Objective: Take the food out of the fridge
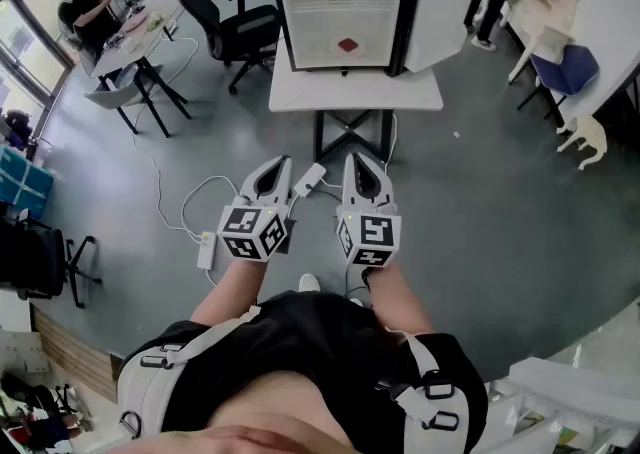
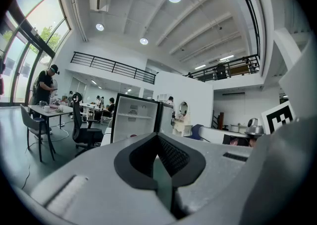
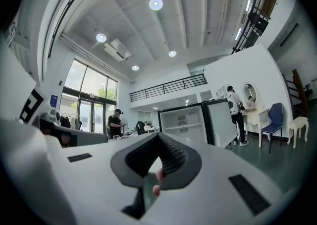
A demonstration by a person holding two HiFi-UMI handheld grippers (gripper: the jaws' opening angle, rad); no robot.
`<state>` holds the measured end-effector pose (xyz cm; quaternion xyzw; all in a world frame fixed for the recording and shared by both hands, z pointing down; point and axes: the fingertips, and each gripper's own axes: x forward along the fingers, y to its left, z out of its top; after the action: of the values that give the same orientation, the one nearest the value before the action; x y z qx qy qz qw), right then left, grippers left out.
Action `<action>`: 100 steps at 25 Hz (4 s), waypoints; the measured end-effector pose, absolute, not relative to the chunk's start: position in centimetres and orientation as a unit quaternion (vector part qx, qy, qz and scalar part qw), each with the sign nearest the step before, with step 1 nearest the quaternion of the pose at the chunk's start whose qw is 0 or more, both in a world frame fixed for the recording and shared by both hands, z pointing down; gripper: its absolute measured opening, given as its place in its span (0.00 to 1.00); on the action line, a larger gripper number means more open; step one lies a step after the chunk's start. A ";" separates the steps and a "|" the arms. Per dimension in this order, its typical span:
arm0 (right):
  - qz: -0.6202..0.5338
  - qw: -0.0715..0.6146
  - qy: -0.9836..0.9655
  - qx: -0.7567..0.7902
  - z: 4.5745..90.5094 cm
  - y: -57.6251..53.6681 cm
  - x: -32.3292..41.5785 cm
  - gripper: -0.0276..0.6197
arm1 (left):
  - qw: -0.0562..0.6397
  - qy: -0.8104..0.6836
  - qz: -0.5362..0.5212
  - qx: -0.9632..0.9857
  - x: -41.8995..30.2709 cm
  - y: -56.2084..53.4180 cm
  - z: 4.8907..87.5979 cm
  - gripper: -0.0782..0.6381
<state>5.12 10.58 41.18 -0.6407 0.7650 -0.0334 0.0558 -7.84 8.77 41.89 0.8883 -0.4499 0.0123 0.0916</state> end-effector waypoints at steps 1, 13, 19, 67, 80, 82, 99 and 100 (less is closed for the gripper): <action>-0.034 0.060 0.764 -0.641 41.1 10.6 5.1 0.05 | 0.089 -0.451 0.013 0.888 -7.9 8.7 41.9 0.11; -0.027 0.052 0.775 -0.629 41.0 9.0 2.6 0.05 | 0.096 -0.453 -0.006 0.886 -9.9 7.0 42.0 0.11; -0.028 0.053 0.772 -0.633 41.0 6.9 0.5 0.05 | 0.097 -0.444 -0.011 0.891 -11.7 4.6 42.0 0.11; -0.046 0.043 0.768 -0.638 43.9 -20.9 14.6 0.05 | 0.081 -0.440 0.021 0.894 2.5 -22.8 43.4 0.11; -0.071 0.037 0.783 -0.616 45.1 -30.5 19.7 0.05 | 0.093 -0.456 0.030 0.885 7.7 -31.5 44.5 0.11; -0.080 0.034 0.786 -0.612 45.6 -31.3 19.0 0.05 | 0.097 -0.456 0.030 0.884 7.4 -32.6 44.5 0.11; -0.472 0.293 0.640 -0.531 57.5 -38.0 19.5 0.36 | 0.116 -0.471 0.038 0.873 2.7 -35.8 45.7 0.11; -0.490 0.300 0.622 -0.532 58.8 -38.2 19.9 0.37 | 0.116 -0.474 0.037 0.872 2.4 -35.8 45.8 0.11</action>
<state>19.94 -38.23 58.84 -0.5321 0.6220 -0.4897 0.3003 2.44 -35.82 45.78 0.8722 -0.4737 0.0372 0.1163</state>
